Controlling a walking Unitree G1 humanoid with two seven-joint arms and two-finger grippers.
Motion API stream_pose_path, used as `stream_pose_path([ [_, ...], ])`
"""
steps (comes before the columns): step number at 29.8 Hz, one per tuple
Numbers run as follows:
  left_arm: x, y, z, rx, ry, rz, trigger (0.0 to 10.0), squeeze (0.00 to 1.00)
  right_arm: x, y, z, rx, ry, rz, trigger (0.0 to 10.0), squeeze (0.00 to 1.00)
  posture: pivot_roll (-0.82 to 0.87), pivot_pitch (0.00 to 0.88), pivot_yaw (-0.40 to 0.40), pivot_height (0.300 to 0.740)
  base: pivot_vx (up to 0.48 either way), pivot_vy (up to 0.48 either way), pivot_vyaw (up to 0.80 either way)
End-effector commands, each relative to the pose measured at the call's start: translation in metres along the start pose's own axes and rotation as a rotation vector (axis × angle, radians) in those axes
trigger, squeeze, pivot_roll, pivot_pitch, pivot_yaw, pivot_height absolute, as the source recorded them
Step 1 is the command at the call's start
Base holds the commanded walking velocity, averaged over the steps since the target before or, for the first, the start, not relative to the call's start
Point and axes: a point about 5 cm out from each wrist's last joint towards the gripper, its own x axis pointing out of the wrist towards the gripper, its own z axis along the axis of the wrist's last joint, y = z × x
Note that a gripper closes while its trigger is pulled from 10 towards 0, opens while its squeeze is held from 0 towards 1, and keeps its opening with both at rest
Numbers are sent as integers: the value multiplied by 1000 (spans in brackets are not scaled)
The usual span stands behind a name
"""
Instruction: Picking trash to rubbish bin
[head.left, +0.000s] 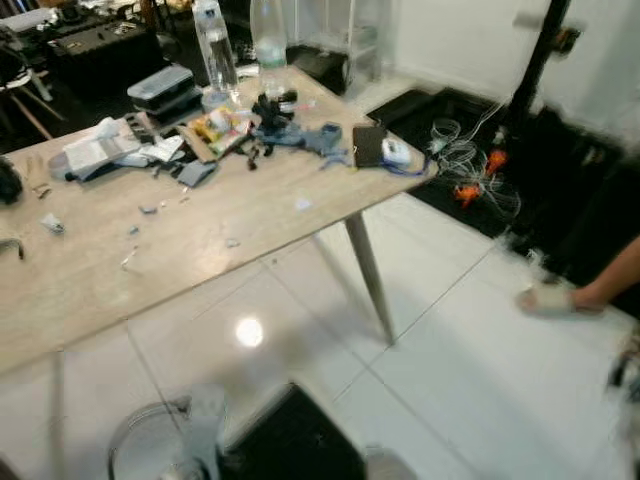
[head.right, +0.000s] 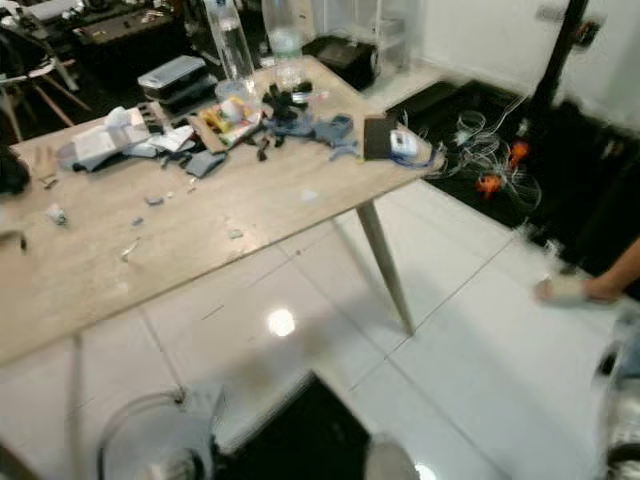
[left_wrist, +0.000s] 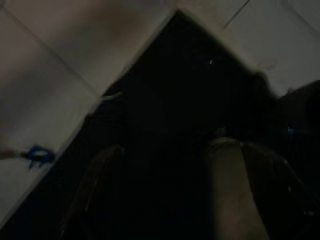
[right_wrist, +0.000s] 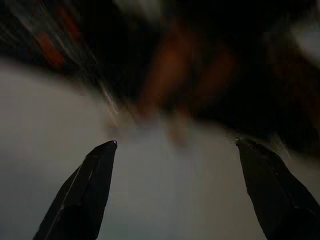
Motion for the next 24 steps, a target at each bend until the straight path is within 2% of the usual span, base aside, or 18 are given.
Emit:
stream_pose_path([
  [1,-2,1,-10,3,34,0,10000,0,4,14,31,131,-140,118,10000,0,-160,46,96,740,454,0,0],
  [2,-2,1,-10,8,36,-1,10000,0,6,26,71,303,-270,261,10000,0,-160,46,96,740,458,0,0],
  [3,-2,2,-11,11,37,-2,10000,0,2,33,97,413,-363,365,10000,0,-162,49,100,740,454,0,0],
  [4,-2,2,-11,11,37,-2,10000,0,2,33,97,413,-363,365,10000,0,-162,49,100,740,454,0,0],
  [5,-2,2,-11,14,39,-2,10000,0,-13,42,136,589,-494,571,10000,0,-163,51,103,740,454,0,0],
  [6,-2,2,-11,14,39,-2,10000,0,-13,42,136,589,-494,571,10000,0,-163,51,103,740,454,0,0],
  [7,-3,3,-12,15,41,-1,10000,0,-40,46,175,725,-647,809,10000,0,-163,51,103,740,454,0,0],
  [8,-3,4,-12,16,42,0,10000,0,-67,50,199,740,-759,1013,10000,0,-162,52,98,740,454,0,0],
  [10,-3,4,-12,16,42,0,10000,0,-67,50,199,740,-759,1013,10000,0,-162,52,98,740,454,0,0],
  [11,-3,4,-12,17,42,1,10000,0,-87,57,209,704,-811,1154,10000,0,-162,52,98,740,458,0,0],
  [12,-3,4,-12,18,43,1,10000,0,-90,65,207,624,-807,1184,10000,0,-160,51,95,740,454,0,0],
  [13,-3,4,-12,18,43,1,10000,0,-90,65,207,624,-807,1184,10000,0,-160,51,95,740,454,0,0],
  [14,-3,3,-12,17,42,-1,10000,0,-74,74,197,547,-736,1077,10000,0,-160,52,93,740,454,0,0],
  [15,-3,3,-12,17,42,-1,10000,0,-74,74,197,547,-736,1077,10000,0,-160,52,93,740,454,0,0],
  [16,-2,1,-12,16,40,-6,10000,0,-43,78,178,466,-604,862,10000,0,-160,52,93,740,458,0,0],
  [18,-2,0,-12,18,40,-10,10000,0,-20,68,164,493,-494,679,10000,0,-159,52,93,740,454,0,0],
  [21,-2,0,-12,20,42,-13,10000,0,-19,57,162,535,-445,624,10000,0,-160,51,92,740,455,0,0],
  [24,-2,1,-13,20,44,-11,10000,0,-22,55,163,540,-438,639,10000,0,-160,51,92,740,455,0,0],
])
